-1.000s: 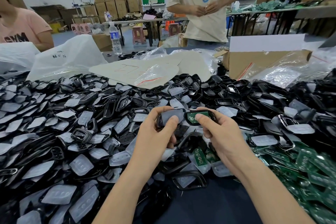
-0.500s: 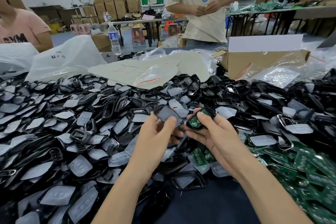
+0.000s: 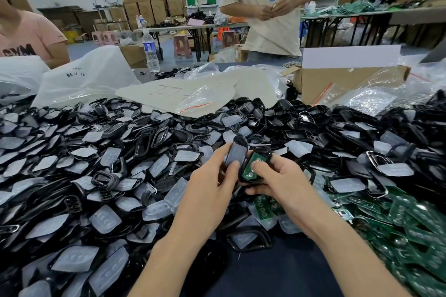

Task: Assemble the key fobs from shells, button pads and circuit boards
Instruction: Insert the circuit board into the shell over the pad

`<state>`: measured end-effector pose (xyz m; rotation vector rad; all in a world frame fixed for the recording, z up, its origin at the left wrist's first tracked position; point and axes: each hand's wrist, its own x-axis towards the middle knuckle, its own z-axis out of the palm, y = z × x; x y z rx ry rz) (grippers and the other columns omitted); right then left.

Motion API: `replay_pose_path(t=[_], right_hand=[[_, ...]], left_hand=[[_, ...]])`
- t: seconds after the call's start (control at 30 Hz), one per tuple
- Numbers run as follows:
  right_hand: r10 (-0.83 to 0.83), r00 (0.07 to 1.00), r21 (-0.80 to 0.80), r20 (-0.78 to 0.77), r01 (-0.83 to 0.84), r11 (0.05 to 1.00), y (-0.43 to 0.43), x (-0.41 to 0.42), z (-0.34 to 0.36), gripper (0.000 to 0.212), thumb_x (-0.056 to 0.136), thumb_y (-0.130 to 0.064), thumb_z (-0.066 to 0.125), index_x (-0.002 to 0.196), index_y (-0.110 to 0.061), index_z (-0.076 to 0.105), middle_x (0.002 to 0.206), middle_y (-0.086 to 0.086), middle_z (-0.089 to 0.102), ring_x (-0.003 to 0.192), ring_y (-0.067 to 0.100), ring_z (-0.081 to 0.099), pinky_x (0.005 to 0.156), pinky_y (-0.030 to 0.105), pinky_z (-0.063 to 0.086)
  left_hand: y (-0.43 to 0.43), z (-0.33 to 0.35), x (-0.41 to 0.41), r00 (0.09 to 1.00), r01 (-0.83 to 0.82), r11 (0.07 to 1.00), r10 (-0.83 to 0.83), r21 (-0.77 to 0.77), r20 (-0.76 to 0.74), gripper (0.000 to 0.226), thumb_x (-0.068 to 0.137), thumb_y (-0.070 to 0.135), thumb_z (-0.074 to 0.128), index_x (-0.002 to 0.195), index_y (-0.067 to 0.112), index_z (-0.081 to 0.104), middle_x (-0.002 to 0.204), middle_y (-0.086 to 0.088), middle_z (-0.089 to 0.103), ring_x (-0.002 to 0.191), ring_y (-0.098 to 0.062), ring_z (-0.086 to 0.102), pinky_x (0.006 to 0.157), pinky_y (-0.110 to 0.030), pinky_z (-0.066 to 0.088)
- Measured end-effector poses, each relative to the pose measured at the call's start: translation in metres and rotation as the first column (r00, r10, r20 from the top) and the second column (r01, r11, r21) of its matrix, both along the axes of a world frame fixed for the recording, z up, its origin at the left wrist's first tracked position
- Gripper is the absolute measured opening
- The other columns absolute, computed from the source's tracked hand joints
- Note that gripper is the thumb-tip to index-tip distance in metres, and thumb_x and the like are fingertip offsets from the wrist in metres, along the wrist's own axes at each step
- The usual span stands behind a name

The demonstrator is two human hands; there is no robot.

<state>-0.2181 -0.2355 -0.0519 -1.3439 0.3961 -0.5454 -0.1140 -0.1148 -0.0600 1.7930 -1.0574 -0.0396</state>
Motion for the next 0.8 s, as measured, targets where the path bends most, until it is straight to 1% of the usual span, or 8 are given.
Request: replay_pose_path(t=[0.07,0.17,0.23,0.47,0.6,0.63,0.73,0.8], right_hand=[[-0.009,1.000,-0.027,-0.007,0.009,1.000,0.0004,-0.0008,0.0005,0.021,0.090,-0.022,0.062,0.088,-0.034,0.080,0.093,0.003,0.079,0.083,0.020,0.076,0.063,0.025,0.059],[-0.016,0.999,-0.057,-0.028,0.015,0.998,0.0002,-0.0018,-0.0005,0.028,0.097,-0.014,0.060,0.088,-0.032,0.079,0.092,0.005,0.078,0.079,0.020,0.075,0.061,0.025,0.057],[-0.020,0.999,-0.065,-0.039,0.017,0.998,0.0003,-0.0023,-0.0004,0.027,0.098,-0.013,0.060,0.088,-0.030,0.078,0.092,0.005,0.078,0.078,0.019,0.075,0.061,0.025,0.057],[-0.034,0.998,-0.083,-0.052,0.030,0.996,0.0001,-0.0037,0.0010,0.025,0.097,-0.012,0.059,0.088,-0.027,0.077,0.091,0.005,0.077,0.075,0.018,0.073,0.060,0.026,0.057],[-0.031,0.998,-0.115,-0.063,0.023,0.993,0.0014,-0.0043,0.0022,0.025,0.097,-0.013,0.060,0.088,-0.029,0.077,0.089,0.002,0.077,0.074,0.016,0.072,0.060,0.024,0.056],[-0.030,0.998,-0.121,-0.063,0.022,0.992,0.0016,-0.0048,0.0025,0.025,0.097,-0.013,0.060,0.088,-0.029,0.077,0.089,0.002,0.077,0.074,0.018,0.072,0.060,0.024,0.057],[-0.020,0.997,-0.118,-0.069,0.012,0.993,0.0011,-0.0051,0.0017,0.018,0.098,-0.014,0.061,0.093,-0.021,0.077,0.094,0.006,0.077,0.083,0.030,0.074,0.062,0.025,0.058],[-0.003,0.997,-0.099,-0.073,-0.005,0.995,0.0000,-0.0050,0.0008,0.015,0.100,-0.014,0.061,0.098,-0.017,0.075,0.096,0.007,0.078,0.086,0.031,0.075,0.064,0.025,0.059]], left_hand=[[-0.0004,-0.0022,0.0009,1.000,-0.009,1.000,0.009,0.008,0.021,0.042,0.101,0.038,0.053,0.143,0.035,0.049,0.075,0.009,0.063,0.070,-0.006,0.058,0.065,-0.014,0.044],[-0.0013,-0.0030,0.0016,0.998,-0.014,1.000,0.013,0.023,0.058,0.041,0.101,0.038,0.054,0.142,0.036,0.049,0.079,0.009,0.066,0.075,-0.006,0.061,0.069,-0.017,0.047],[-0.0012,-0.0030,0.0013,0.996,-0.017,0.999,0.015,0.030,0.083,0.040,0.101,0.038,0.053,0.141,0.037,0.049,0.078,0.010,0.065,0.077,-0.005,0.061,0.071,-0.019,0.047],[-0.0005,-0.0036,-0.0001,0.996,-0.012,1.000,0.010,0.021,0.085,0.037,0.100,0.042,0.051,0.136,0.046,0.045,0.077,0.009,0.065,0.076,-0.009,0.061,0.070,-0.024,0.048],[-0.0002,-0.0035,-0.0006,0.996,-0.012,1.000,0.009,0.029,0.088,0.039,0.100,0.042,0.051,0.138,0.044,0.046,0.075,0.009,0.064,0.074,-0.010,0.060,0.068,-0.024,0.048],[-0.0004,-0.0034,-0.0003,0.996,-0.016,0.999,0.012,0.039,0.092,0.040,0.100,0.041,0.051,0.139,0.041,0.047,0.074,0.011,0.062,0.073,-0.008,0.059,0.066,-0.021,0.047],[-0.0014,-0.0023,-0.0014,0.987,-0.049,0.996,0.037,0.075,0.156,0.042,0.101,0.036,0.054,0.143,0.035,0.051,0.074,0.028,0.056,0.072,0.006,0.054,0.066,-0.012,0.041],[-0.0014,-0.0003,-0.0031,0.979,-0.069,0.994,0.050,0.090,0.198,0.043,0.101,0.034,0.054,0.144,0.034,0.051,0.078,0.029,0.055,0.073,0.006,0.052,0.068,-0.015,0.043]])
